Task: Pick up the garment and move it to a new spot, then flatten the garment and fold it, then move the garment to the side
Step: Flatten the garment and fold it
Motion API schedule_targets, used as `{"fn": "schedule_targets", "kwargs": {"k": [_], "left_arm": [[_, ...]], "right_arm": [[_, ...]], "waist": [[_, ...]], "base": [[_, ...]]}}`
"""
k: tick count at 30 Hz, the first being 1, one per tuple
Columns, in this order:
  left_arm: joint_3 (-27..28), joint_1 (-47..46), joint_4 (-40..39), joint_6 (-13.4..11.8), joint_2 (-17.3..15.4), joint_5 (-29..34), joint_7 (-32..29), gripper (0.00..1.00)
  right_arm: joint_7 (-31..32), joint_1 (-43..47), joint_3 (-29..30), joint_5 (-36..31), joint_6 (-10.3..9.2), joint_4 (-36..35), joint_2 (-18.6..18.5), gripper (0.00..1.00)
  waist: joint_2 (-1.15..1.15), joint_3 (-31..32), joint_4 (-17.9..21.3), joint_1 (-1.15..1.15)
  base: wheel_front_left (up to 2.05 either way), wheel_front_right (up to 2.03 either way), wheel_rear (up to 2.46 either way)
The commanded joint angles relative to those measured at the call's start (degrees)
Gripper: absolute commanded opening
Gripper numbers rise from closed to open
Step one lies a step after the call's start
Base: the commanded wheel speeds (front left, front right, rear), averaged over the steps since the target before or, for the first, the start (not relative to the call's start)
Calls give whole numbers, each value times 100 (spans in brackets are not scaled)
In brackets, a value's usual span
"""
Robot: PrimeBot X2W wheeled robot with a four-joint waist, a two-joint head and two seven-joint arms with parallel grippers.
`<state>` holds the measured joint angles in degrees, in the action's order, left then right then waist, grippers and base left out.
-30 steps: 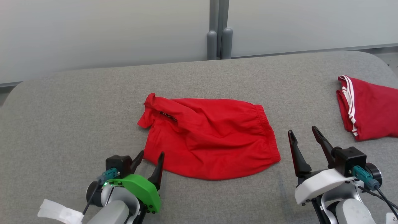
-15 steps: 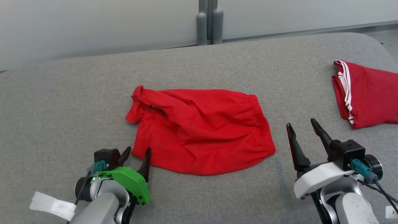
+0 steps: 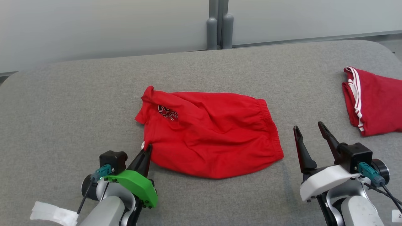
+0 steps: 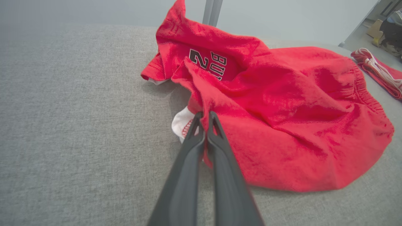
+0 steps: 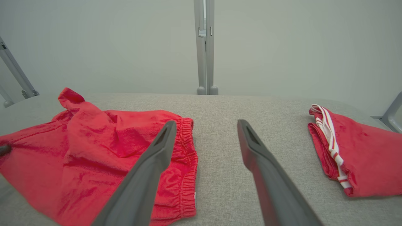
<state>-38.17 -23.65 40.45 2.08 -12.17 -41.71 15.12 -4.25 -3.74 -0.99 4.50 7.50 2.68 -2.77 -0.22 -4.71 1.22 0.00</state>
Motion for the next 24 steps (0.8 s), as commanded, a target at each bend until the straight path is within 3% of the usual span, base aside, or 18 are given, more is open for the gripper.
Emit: {"fn": "schedule_targets", "kwargs": {"k": [1,6,15,19,24], "left_arm": [[129,149,-214,-60,-75,119,2,0],[420,681,-1147,-225,-199,403,1,0],[636,1721,-2639,-875,-538,380,-152,0],[632,1775,-2869,-954,-566,341,-237,0],[684,1362,-2763,-865,-500,291,-339,0]], "right_arm": [[-29,83,3,55,-2,27,-16,100],[39,227,-18,70,-2,154,-17,100],[17,336,1,97,-2,395,-17,100],[-4,247,-25,104,-2,446,-17,100],[-13,151,-47,63,-2,478,-17,100]], "waist": [[22,71,-95,0],[22,133,-229,0],[22,82,-276,0],[22,62,-215,0],[22,23,-94,0]], "base": [[0,0,0],[0,0,0],[0,0,0],[0,0,0],[0,0,0]]}}
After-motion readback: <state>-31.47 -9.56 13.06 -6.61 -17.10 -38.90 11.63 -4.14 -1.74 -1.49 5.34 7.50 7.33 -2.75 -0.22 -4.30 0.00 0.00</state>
